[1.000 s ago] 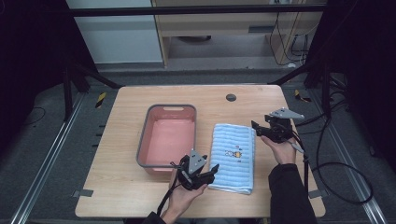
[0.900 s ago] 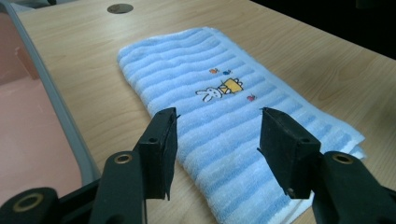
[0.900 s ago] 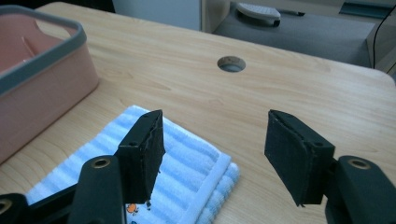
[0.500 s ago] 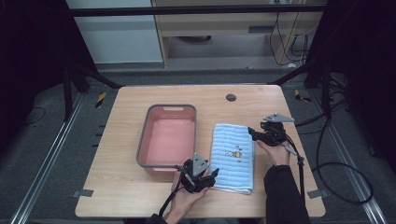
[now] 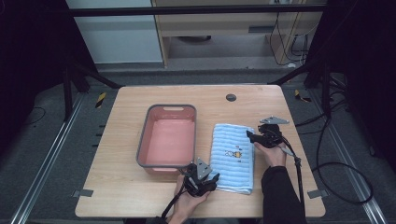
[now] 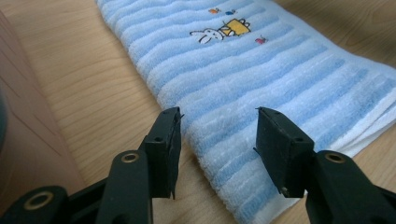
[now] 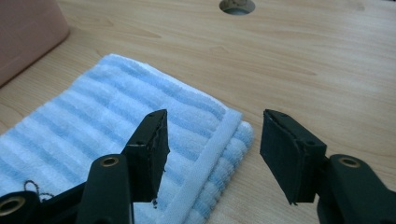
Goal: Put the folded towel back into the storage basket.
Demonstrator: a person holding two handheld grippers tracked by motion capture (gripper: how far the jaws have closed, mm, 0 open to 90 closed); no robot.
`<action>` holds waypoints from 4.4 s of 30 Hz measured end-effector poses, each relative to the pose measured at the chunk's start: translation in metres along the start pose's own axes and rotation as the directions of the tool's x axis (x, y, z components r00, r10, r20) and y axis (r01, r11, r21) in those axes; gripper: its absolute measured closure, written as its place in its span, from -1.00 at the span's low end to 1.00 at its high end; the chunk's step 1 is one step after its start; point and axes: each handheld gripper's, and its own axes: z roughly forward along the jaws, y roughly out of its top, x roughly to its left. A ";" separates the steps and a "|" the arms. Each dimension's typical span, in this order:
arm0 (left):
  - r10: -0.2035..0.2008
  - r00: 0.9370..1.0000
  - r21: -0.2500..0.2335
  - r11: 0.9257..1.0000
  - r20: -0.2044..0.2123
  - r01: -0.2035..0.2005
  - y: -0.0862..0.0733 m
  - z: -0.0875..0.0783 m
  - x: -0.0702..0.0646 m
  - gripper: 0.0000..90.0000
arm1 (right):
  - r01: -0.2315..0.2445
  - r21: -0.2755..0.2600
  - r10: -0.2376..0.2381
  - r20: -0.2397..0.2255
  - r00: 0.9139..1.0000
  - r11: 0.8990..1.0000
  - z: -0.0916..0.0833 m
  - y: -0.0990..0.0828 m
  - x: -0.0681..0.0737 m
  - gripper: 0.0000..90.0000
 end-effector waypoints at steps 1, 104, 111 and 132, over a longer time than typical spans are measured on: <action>-0.001 1.000 0.004 1.000 -0.002 0.001 -0.001 0.001 0.000 0.10 | 0.002 0.005 -0.002 0.001 1.000 1.000 0.002 -0.001 0.000 -0.06; 0.021 1.000 -0.203 0.979 0.022 -0.016 0.066 -0.096 0.022 0.88 | 0.078 -0.237 -0.098 -0.076 0.992 0.968 -0.078 0.084 0.044 0.88; 0.010 1.000 -0.228 0.974 -0.001 -0.010 0.068 -0.114 0.036 0.88 | 0.093 -0.257 -0.120 -0.091 0.989 0.962 -0.078 0.103 0.059 0.88; -0.029 0.998 -0.265 0.964 -0.059 0.013 0.063 -0.147 0.074 0.88 | 0.139 -0.279 -0.181 -0.131 0.975 0.950 -0.060 0.146 0.106 0.88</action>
